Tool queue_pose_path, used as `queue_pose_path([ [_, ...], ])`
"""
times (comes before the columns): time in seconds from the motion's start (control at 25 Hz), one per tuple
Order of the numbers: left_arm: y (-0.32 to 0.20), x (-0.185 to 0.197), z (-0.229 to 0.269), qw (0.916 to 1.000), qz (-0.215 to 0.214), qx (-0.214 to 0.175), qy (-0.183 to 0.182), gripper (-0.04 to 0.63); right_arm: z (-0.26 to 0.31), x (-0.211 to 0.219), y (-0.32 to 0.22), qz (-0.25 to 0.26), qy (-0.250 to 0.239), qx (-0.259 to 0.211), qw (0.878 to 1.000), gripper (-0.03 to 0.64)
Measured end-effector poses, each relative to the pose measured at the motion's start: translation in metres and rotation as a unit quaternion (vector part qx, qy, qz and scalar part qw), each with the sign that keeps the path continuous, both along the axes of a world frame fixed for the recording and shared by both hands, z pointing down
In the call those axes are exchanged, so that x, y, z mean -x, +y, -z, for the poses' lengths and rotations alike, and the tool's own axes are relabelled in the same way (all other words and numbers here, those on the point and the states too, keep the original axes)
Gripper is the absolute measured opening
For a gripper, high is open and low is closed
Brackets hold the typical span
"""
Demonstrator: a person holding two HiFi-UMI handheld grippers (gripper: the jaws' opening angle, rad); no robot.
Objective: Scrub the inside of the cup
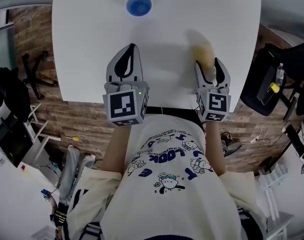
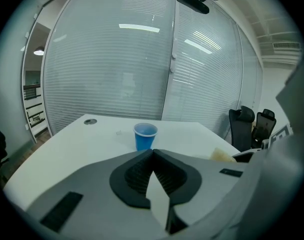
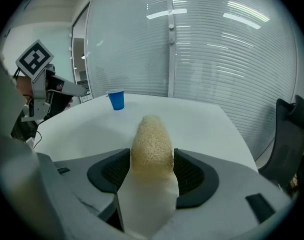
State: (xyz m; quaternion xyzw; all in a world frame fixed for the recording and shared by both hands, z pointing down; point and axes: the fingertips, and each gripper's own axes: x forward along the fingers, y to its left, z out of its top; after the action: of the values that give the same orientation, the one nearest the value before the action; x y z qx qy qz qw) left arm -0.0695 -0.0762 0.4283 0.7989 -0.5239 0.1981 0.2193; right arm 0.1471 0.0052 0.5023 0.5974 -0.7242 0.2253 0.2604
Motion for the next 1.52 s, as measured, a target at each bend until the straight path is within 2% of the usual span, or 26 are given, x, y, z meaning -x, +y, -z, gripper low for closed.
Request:
queue_pose_path([
  [0.36,0.001,0.0,0.001,1.0,0.001,0.001,0.0,0.032,-0.004,0.001,-0.002,0.007,0.017,0.008,1.0,0.238],
  [0.68,0.004,-0.002,-0.001,1.0,-0.007,0.002,0.003,0.032,-0.007,0.004,-0.004,0.02,0.026,0.024,0.999,0.17],
  [1.0,0.004,-0.004,0.0,0.9999,-0.007,-0.001,0.009,0.032,-0.003,0.011,-0.009,0.023,0.011,0.028,0.999,0.141],
  [1.24,-0.001,-0.003,0.003,0.9998,-0.002,-0.009,0.017,0.032,0.013,0.025,-0.019,0.034,-0.011,0.015,0.999,0.135],
  [1.52,-0.004,-0.006,0.024,0.9992,0.009,-0.031,0.024,0.032,0.057,0.031,-0.035,0.053,-0.024,-0.023,0.998,0.133],
])
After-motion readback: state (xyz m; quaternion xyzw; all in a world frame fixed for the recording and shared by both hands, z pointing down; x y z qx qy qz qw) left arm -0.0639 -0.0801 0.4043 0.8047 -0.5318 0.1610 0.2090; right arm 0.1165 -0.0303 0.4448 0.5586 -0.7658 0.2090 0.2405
